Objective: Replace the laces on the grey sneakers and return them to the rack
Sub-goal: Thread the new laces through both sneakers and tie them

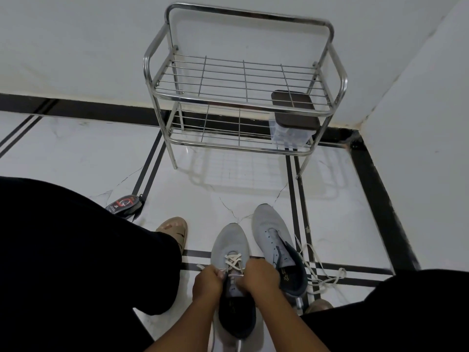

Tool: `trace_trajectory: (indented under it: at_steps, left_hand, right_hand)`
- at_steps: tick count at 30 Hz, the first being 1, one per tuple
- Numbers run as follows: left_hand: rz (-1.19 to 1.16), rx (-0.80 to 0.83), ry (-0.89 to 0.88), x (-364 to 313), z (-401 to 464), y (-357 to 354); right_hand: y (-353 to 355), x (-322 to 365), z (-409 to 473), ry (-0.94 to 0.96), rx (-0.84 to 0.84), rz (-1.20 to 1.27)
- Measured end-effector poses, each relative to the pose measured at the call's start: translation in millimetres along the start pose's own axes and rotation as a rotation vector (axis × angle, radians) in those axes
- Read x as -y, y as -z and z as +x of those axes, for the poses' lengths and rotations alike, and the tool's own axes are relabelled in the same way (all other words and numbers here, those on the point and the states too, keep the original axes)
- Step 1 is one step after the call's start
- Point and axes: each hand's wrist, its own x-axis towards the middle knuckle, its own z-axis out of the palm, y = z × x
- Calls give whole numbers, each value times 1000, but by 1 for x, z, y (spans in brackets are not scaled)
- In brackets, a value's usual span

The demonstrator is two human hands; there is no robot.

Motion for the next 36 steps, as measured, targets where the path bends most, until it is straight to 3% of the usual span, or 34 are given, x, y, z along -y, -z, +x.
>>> trace_trajectory:
  at_steps: [3,5,9,13,14,17,20,21,25,28,30,32,36]
  left_hand:
    - [16,3,-2,0,1,-1]
    - [22,-1,-7,-1,3,-3]
    - [64,-22,-35,-1,4,-4]
    - [-77,-257,4,-7,-7,5]
    - [-176,-352,9,-12,-9,13]
    - [-762,-555,83,-35,4,63]
    - [-1245,-669,77,-60,16,110]
    - [-1241,-687,49,-65,18,116]
    - [-629,-554,-74,-62,17,86]
    - [-200,-268,-107,-37,22,48]
    - [118,-73,-112,-19,24,27]
    - [188,20,-126,-7,20,12]
    - [-1,-8,-61,-11,12,8]
  right_hand:
    - [-4,-13,-8,-115,283,-103]
    - [-12,-17,-11,-142,330,-60]
    - [-13,-13,-13,-109,171,219]
    - [-13,-11,-12,-148,89,358]
    - [-14,-11,-11,-179,95,382]
    - [-13,-13,-9,-262,66,431]
    - [-10,-8,-11,-217,-116,354]
    - [-10,-6,-11,-136,-184,284]
    - [-12,-4,-10,138,-314,74]
    - [-14,-6,-10,108,-340,116]
    - [-12,-9,-10,-67,-302,238]
    - [-12,-14,-9,-190,-157,284]
    - [-20,-14,-5,-108,-47,272]
